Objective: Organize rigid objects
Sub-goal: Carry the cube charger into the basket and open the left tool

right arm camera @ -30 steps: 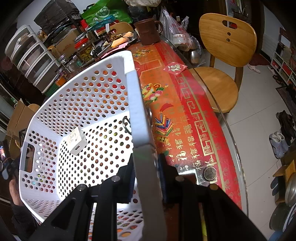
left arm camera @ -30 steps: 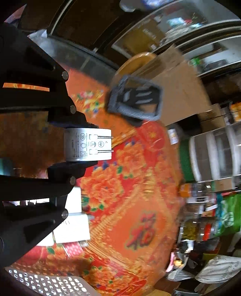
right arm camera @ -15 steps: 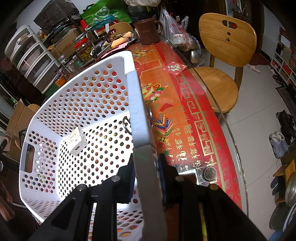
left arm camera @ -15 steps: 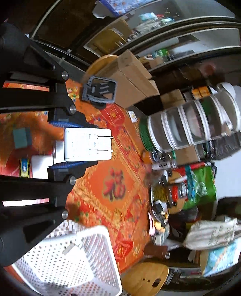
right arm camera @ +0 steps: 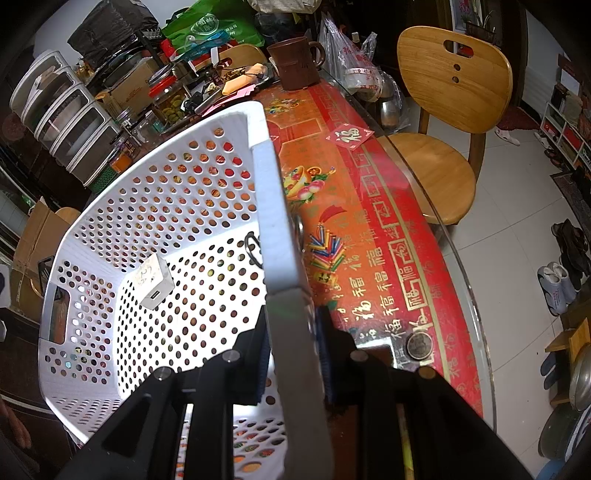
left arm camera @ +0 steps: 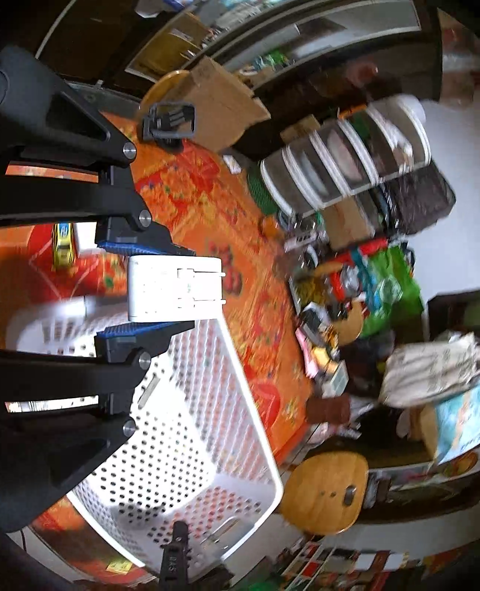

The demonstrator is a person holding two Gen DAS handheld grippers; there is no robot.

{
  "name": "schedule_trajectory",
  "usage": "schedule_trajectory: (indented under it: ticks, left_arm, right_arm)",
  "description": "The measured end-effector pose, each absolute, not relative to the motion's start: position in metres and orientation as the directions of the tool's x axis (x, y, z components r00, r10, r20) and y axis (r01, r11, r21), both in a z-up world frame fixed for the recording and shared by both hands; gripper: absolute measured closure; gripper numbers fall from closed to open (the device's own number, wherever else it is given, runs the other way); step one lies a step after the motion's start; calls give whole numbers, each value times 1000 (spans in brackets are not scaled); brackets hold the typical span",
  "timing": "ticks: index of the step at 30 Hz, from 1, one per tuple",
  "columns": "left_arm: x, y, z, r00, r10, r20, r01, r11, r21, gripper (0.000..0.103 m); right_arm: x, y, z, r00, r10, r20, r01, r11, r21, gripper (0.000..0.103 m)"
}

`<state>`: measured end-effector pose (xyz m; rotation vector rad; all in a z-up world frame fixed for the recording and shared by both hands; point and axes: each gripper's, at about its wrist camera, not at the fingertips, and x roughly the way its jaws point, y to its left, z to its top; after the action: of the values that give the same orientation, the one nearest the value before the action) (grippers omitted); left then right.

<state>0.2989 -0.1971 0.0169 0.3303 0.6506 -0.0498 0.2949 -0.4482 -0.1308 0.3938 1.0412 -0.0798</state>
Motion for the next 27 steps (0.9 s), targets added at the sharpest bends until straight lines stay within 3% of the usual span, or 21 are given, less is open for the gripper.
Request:
schedule_trajectory:
  ticks: [22,24,26,27]
  left_arm:
    - [341,-233,-71,660,39,-750,255,928,273,76]
    - [338,-231,-70,672,-3,-741,283,925,253,70]
    - [330,-226,-64,694,-29,-720,293,924,245,34]
    - [323,-219,-57,717,-50,-695,293,927,236,26]
  right_arm:
    - [295,-448,-131,509,120,-852,249,927,280,81]
    - [295,-448,-131,509,120,-852,250,927,279,81]
    - [295,-448,-131,509,120,-852,250,927,280,81]
    - [295,-448,-131,509,121,-852,250,927,280,81]
